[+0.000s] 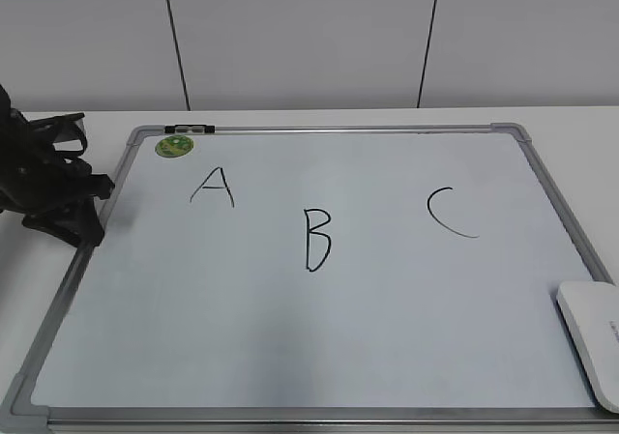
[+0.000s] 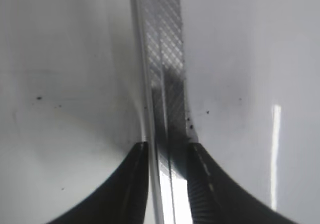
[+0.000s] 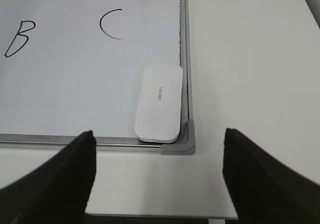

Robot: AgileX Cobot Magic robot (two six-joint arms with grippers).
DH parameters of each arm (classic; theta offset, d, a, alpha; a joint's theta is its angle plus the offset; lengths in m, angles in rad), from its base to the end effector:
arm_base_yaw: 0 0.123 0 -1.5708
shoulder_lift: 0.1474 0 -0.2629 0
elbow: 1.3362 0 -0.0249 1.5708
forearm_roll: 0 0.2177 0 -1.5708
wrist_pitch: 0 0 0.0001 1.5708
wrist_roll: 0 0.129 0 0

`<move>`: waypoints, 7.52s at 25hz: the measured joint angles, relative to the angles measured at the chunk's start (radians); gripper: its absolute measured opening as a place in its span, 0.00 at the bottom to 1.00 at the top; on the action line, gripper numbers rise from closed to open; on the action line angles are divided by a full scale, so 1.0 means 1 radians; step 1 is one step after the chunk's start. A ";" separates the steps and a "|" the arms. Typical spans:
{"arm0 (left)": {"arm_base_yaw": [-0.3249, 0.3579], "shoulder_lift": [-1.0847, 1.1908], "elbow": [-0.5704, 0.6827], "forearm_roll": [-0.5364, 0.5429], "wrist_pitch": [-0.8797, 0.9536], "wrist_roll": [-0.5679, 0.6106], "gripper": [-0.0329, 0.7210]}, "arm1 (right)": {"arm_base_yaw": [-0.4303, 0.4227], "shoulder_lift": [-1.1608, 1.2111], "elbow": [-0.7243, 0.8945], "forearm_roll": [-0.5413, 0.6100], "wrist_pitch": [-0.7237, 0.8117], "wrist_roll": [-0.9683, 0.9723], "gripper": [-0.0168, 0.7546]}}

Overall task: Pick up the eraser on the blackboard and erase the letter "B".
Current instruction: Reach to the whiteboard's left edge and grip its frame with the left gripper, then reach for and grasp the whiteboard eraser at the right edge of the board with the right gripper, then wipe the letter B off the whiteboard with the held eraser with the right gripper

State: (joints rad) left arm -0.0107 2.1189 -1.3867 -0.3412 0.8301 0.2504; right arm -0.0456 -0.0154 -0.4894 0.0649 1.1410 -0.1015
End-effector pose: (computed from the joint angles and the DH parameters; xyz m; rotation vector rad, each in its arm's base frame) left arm 0.3726 -0.0359 0.0898 0.0623 2.9926 -0.3750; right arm 0.0163 0.0069 0.2325 -0.0656 2.1169 -0.0089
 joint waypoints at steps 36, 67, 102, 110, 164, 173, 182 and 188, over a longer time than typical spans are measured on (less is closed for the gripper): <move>0.002 0.002 -0.006 0.004 0.011 -0.004 0.10 | 0.001 0.353 -0.106 0.064 -0.175 0.000 0.78; 0.002 0.002 -0.008 0.003 0.015 -0.004 0.10 | 0.001 1.419 -0.206 0.076 -0.415 -0.048 0.88; 0.002 0.002 -0.008 0.001 0.015 -0.004 0.10 | 0.004 1.660 -0.414 0.068 -0.247 -0.056 0.73; 0.002 0.002 -0.008 0.001 0.015 -0.004 0.10 | 0.123 1.660 -0.557 0.065 -0.181 -0.056 0.73; 0.002 0.002 -0.008 -0.005 0.021 -0.004 0.10 | 0.553 2.451 -1.651 0.038 0.096 -0.191 0.73; 0.002 0.002 -0.008 -0.005 0.021 -0.004 0.10 | 0.631 2.451 -1.653 -0.028 0.083 -0.192 0.73; 0.002 0.002 -0.008 -0.010 0.019 -0.004 0.10 | 0.572 2.453 -1.653 -0.002 0.085 -0.184 0.73; 0.002 0.002 -0.008 -0.014 0.016 -0.004 0.09 | 0.494 2.453 -1.653 0.000 0.085 -0.182 0.73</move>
State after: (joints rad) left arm -0.0089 2.1209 -1.3945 -0.3556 0.8457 0.2466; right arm 0.4488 2.4376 -2.1428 0.0646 1.2255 -0.2834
